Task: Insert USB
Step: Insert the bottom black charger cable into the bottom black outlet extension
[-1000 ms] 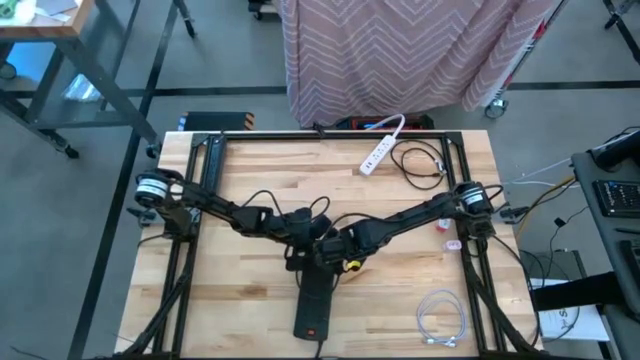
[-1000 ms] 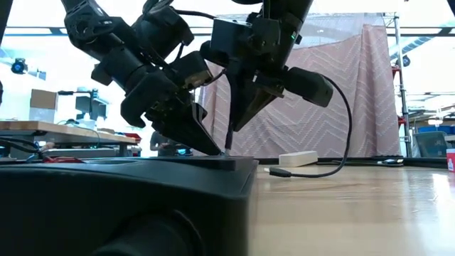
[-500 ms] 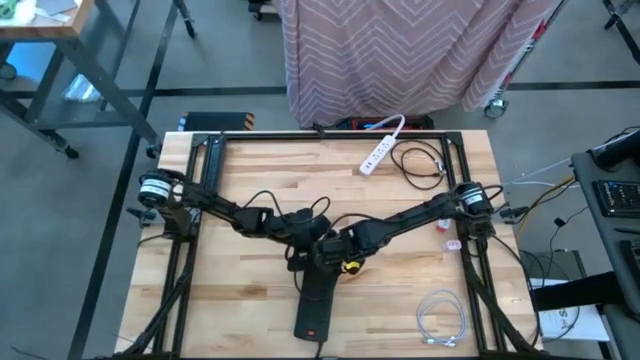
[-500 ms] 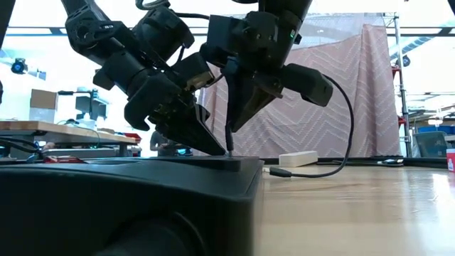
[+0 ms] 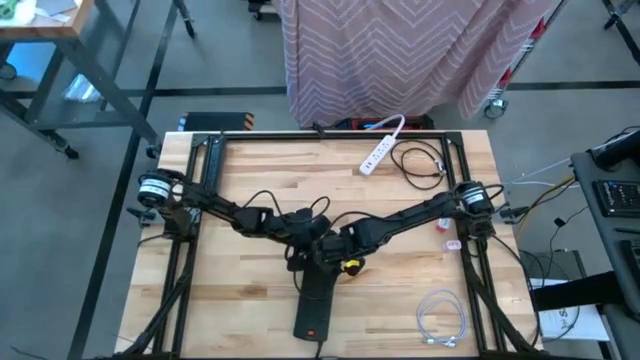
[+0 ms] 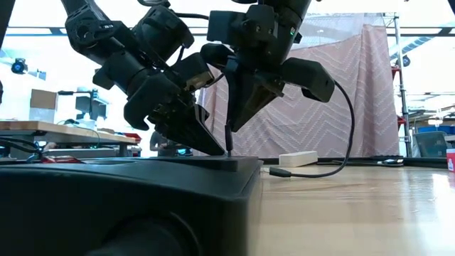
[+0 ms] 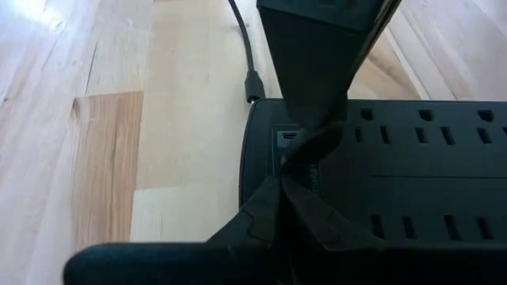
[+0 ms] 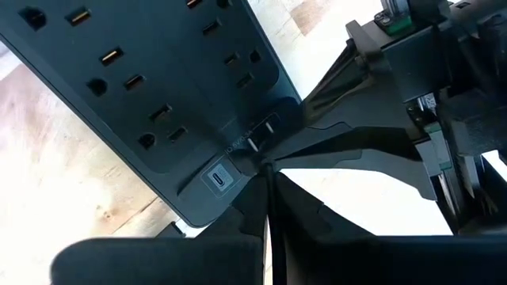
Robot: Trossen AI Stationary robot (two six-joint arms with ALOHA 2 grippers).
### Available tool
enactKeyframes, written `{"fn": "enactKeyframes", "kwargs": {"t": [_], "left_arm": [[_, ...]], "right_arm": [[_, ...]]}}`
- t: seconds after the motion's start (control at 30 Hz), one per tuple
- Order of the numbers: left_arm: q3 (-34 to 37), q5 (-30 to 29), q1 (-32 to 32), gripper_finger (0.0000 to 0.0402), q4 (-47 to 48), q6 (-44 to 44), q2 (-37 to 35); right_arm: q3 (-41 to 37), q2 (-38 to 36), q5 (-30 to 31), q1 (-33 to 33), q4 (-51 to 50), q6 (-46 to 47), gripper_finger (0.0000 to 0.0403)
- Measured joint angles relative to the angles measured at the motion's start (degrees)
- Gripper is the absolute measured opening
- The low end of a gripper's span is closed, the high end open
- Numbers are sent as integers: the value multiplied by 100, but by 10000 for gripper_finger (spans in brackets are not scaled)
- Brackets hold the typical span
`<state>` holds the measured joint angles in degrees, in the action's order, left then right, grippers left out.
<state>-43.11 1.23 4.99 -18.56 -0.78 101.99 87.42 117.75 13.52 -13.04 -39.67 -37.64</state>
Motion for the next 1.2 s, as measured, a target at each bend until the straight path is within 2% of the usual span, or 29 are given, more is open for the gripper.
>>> {"fn": "enactKeyframes", "kwargs": {"t": [0.47,1.1,1.2], "left_arm": [[13,59,-7,0,-41,20,7],[24,94,-4,0,-96,15,9],[22,119,-4,0,-100,19,9]], "right_arm": [[0,-4,-17,56,-118,161,0],[-216,-28,-131,107,208,84,0],[-219,-28,17,116,149,87,0]]}}
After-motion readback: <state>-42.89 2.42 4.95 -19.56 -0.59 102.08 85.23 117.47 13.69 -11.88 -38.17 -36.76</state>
